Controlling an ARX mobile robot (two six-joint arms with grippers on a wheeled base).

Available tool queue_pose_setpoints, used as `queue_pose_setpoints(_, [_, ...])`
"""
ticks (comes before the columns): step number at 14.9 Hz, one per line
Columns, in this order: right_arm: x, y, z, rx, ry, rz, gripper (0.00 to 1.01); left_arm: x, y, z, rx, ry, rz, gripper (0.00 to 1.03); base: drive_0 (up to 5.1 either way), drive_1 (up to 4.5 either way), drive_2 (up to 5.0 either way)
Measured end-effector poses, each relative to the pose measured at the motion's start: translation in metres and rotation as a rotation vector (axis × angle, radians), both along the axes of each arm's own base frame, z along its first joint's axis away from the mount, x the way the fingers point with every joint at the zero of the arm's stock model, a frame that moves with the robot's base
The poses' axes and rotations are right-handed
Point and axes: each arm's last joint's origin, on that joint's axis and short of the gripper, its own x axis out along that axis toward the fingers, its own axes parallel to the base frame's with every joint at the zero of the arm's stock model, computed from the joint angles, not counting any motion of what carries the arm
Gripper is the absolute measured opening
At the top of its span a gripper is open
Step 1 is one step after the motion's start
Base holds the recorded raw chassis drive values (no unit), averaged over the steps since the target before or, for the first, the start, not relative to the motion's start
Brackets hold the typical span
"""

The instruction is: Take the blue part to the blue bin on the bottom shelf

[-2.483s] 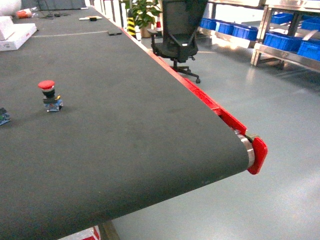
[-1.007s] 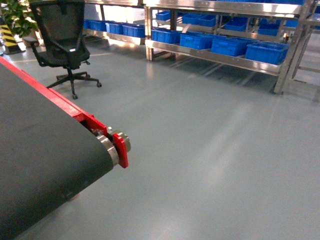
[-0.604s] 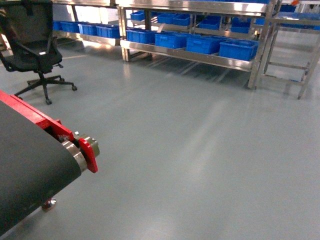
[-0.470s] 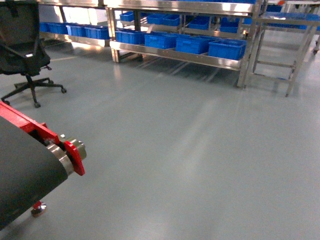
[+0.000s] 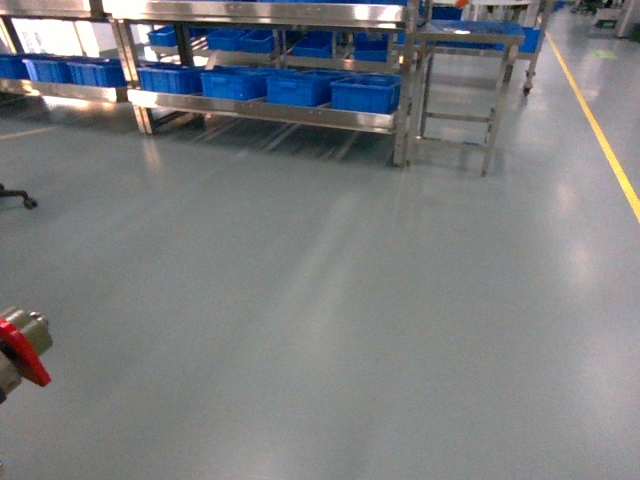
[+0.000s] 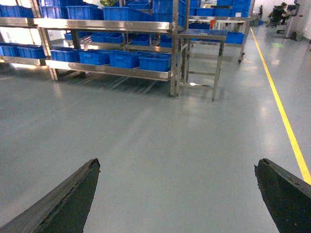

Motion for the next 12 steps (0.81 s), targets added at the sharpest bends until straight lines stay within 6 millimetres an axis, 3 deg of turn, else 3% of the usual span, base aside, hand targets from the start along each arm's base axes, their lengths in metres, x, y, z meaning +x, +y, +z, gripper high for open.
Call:
queue_pose_setpoints(9, [0.0000,0.0000,0.0000,0.000,0.000,0.000,0.98,0.0000,0.0000,0.0000,0.000,0.000,0.000,0.43,-1.6,-1.59,-1.6])
queue_pose_setpoints(12, [0.0000,0.0000,0.0003,0.000,-0.003,0.000,0.98,-0.0002,0.0000,0.0004,-0.001,-0.004,-0.002,0.43,0.0,2.17,-2.2])
